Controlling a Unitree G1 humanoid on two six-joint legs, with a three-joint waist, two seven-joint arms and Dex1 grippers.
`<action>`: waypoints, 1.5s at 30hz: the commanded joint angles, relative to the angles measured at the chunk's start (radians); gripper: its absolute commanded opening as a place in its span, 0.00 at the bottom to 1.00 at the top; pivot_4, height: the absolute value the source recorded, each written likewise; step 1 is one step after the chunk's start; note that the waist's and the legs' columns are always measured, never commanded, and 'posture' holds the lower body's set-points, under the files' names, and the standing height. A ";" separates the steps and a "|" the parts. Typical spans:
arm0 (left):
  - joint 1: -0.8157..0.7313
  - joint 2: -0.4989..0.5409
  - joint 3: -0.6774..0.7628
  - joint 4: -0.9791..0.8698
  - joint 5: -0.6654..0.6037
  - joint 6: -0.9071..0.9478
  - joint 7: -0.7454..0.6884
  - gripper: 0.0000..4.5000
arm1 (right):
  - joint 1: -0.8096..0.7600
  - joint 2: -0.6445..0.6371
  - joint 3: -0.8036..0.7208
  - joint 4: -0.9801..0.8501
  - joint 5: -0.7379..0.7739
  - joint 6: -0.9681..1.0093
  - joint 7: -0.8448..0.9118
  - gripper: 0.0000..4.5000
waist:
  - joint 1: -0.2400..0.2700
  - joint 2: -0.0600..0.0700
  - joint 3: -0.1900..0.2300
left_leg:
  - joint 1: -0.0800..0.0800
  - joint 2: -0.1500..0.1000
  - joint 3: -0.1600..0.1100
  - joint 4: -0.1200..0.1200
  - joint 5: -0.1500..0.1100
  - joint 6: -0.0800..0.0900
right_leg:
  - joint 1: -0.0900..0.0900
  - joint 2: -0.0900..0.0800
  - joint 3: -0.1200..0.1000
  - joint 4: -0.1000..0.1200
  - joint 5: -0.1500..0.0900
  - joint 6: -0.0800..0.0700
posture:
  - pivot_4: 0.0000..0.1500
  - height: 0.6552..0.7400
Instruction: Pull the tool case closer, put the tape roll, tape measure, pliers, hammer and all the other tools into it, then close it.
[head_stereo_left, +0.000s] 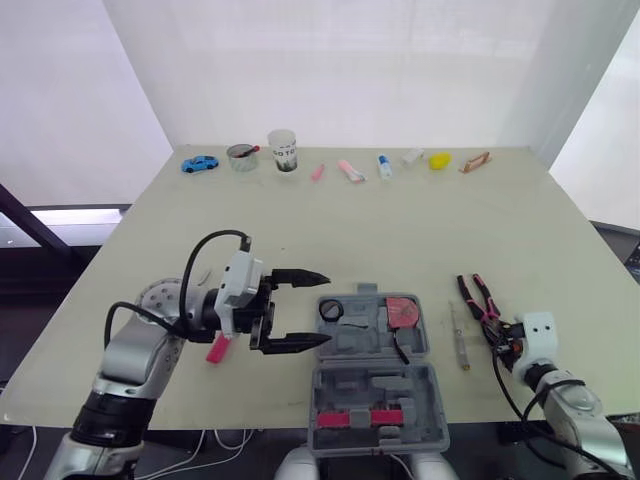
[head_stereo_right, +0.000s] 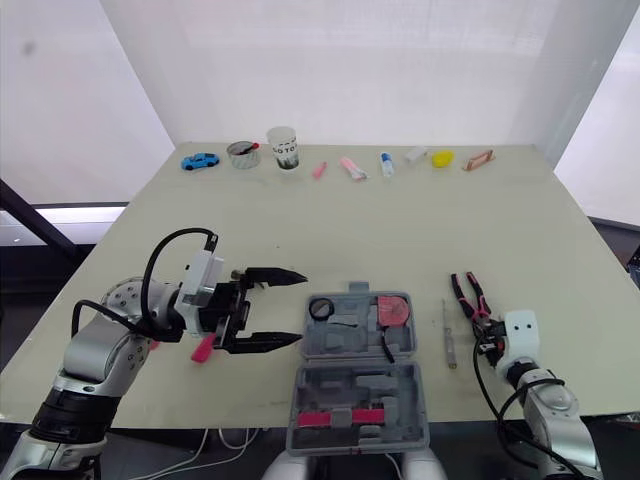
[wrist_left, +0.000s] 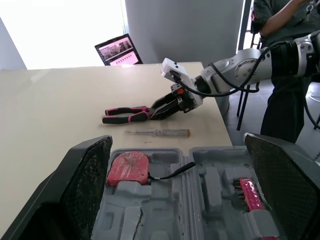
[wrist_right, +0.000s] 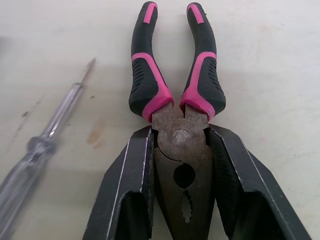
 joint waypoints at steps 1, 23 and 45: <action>-0.019 0.020 0.017 -0.032 -0.036 0.004 -0.032 1.00 | -0.012 -0.054 -0.022 -0.094 0.046 -0.024 0.085 0.22 | -0.002 0.000 0.000 | 0.000 0.000 0.000 0.000 0.000 0.000 | 0.000 0.000 0.000 0.000 0.000 0.000 | 1.00 1.00; 0.080 0.198 0.180 0.080 -0.034 -0.067 -0.197 1.00 | -0.409 -0.329 0.461 -0.388 0.029 0.344 0.544 0.22 | -0.002 -0.003 0.003 | -0.002 0.000 -0.001 0.001 0.000 0.000 | -0.001 0.001 -0.001 0.000 0.000 0.000 | 1.00 1.00; 0.216 0.237 0.218 0.133 -0.009 -0.181 -0.218 1.00 | -0.619 -0.282 0.759 -0.232 -0.261 0.322 0.620 0.22 | 0.002 -0.004 0.004 | -0.003 0.002 0.001 0.008 0.000 0.000 | -0.003 0.001 -0.001 0.008 -0.001 -0.002 | 1.00 1.00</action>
